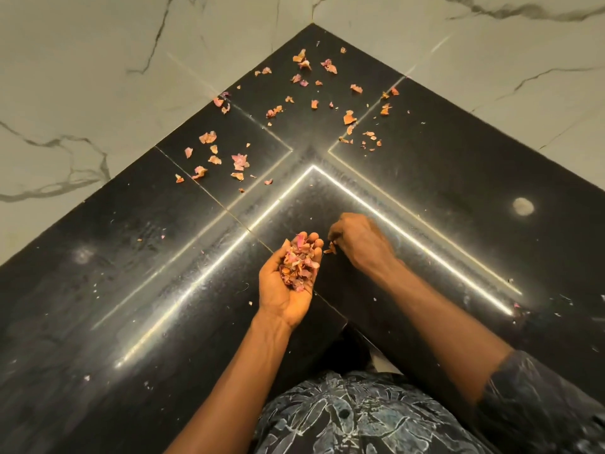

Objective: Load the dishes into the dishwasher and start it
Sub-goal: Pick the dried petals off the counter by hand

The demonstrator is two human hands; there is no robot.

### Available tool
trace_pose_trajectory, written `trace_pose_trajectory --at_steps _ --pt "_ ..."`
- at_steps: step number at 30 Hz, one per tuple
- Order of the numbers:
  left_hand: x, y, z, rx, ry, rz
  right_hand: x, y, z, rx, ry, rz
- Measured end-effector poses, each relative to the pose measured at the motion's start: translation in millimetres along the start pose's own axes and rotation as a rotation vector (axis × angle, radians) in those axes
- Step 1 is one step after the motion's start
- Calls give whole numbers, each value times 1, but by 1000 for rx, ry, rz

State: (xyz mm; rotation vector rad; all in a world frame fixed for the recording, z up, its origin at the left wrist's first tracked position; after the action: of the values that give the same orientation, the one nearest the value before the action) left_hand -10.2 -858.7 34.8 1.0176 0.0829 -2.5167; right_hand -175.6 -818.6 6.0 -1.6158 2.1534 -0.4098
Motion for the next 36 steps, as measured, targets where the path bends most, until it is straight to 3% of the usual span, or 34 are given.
trace_pose_trajectory --at_steps 6,14,22,32,36 --pt "-5 2 -5 -10 -31 32 -16 -5 -6 109 55 30" --pt "-18 4 -15 -32 -62 63 -26 -32 4 -11 77 46" --pt "-32 8 -16 -42 -33 103 -65 -115 -55 415 297 -123" --pt "-47 18 -16 -87 -226 70 -92 -191 -34 108 259 -335" --pt "-53 21 -26 -88 -230 58 -96 -195 -31 177 332 -256"
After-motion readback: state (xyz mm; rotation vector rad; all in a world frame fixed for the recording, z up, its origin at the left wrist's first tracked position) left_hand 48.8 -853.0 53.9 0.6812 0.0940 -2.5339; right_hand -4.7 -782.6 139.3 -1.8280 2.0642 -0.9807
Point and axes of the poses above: each hand's wrist, its own x-axis towards the middle knuckle, its own z-axis out of the palm, y = z × x, the point moved 2 cm from there along x, towards the middle knuckle, and after that the axes turned 7 degrees about -z, right-handed, at the moved point
